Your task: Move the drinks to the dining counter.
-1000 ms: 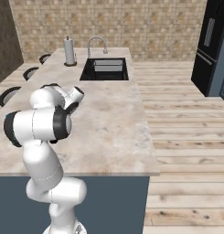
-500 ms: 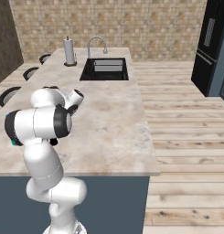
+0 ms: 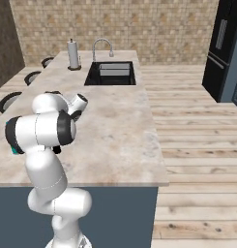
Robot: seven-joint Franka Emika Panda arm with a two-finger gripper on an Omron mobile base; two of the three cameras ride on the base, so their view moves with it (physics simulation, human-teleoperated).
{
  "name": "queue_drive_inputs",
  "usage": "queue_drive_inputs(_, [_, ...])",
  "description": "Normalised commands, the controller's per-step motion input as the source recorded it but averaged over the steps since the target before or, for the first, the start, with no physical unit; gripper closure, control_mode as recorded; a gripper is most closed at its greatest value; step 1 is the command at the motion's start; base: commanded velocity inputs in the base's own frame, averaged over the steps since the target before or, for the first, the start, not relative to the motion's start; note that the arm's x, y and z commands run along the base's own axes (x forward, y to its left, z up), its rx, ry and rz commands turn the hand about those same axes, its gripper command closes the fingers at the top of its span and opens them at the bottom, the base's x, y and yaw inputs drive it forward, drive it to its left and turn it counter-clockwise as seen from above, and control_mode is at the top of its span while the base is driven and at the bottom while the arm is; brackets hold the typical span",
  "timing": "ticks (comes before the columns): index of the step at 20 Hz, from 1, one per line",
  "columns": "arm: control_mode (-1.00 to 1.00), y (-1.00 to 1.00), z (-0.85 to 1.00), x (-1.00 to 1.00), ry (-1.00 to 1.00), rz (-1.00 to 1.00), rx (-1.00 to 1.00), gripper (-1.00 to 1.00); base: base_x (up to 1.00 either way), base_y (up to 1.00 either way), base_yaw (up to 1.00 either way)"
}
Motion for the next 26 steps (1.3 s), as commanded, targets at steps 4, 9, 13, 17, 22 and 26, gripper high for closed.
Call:
queue_drive_inputs(4, [-1.00,0.00,0.00,0.00,0.00,0.00,0.00,1.00,0.00,0.00,0.00])
queue_drive_inputs(9, [-1.00,0.00,0.00,0.00,0.00,0.00,0.00,1.00,0.00,0.00,0.00])
queue_drive_inputs(13, [-1.00,0.00,0.00,0.00,0.00,0.00,0.00,-1.00,0.00,0.00,0.00])
queue_drive_inputs(17, [-1.00,0.00,0.00,0.00,0.00,0.00,0.00,-1.00,0.00,0.00,0.00])
queue_drive_inputs(22, [-1.00,0.00,0.00,-0.06,0.00,0.00,0.00,-1.00,0.00,0.00,0.00])
queue_drive_inputs(26, [-1.00,0.00,0.00,-0.09,0.00,0.00,0.00,-1.00,0.00,0.00,0.00])
